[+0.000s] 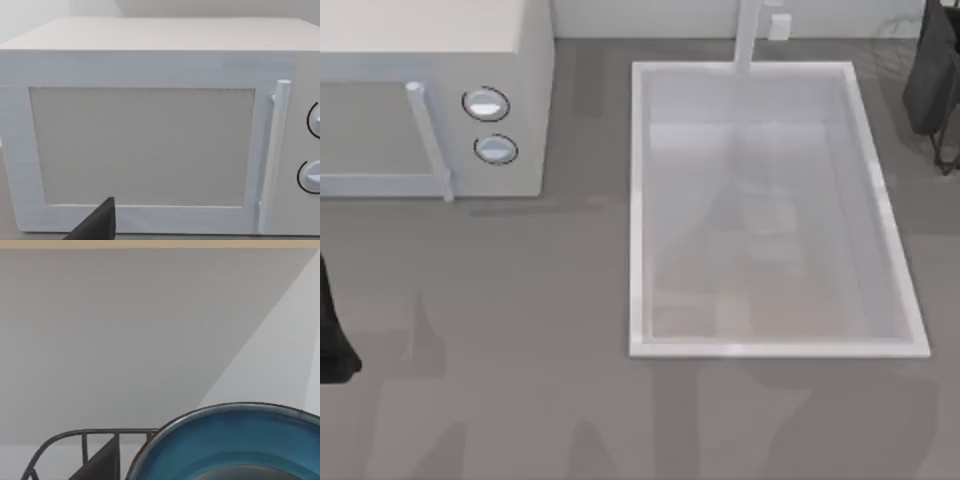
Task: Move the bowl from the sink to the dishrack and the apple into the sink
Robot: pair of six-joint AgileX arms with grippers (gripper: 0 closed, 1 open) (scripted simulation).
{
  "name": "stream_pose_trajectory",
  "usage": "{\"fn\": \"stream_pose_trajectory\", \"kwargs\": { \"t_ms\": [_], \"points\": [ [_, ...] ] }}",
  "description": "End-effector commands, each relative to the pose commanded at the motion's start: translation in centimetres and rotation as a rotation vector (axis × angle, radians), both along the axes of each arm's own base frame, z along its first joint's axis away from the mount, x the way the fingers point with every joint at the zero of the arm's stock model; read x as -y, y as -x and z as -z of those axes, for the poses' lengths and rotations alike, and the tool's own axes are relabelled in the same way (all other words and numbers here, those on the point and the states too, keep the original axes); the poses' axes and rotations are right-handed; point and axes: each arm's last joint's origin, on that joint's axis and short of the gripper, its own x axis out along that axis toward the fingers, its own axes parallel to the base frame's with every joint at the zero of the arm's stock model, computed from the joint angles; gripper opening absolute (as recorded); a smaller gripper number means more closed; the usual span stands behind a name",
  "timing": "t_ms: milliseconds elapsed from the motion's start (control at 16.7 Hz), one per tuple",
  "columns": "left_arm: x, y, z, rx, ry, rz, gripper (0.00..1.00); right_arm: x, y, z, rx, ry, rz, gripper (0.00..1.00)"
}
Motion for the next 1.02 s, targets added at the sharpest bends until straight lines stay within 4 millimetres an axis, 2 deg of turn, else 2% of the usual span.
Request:
{"fn": "stream_pose_trajectory", "kwargs": {
  "t_ms": [240, 420, 540, 780, 1020],
  "points": [
    [0.0, 0.0, 0.0, 0.000, 0.000, 0.000, 1.00, -2.2, 4.0, -2.6, 0.000, -0.002, 0.005, 1.00],
    [0.0, 0.0, 0.0, 0.000, 0.000, 0.000, 1.00, -4.3, 8.7, -4.1, -0.002, -0.003, 0.013, 1.00],
    [0.0, 0.0, 0.0, 0.000, 0.000, 0.000, 1.00, -5.7, 12.3, -4.3, -0.003, -0.004, 0.018, 1.00],
    [0.0, 0.0, 0.0, 0.000, 0.000, 0.000, 1.00, -7.9, 19.0, -2.5, -0.004, -0.010, 0.019, 1.00],
    [0.0, 0.0, 0.0, 0.000, 0.000, 0.000, 1.00, -9.3, 23.8, 1.3, -0.001, -0.011, 0.008, 1.00]
  ]
}}
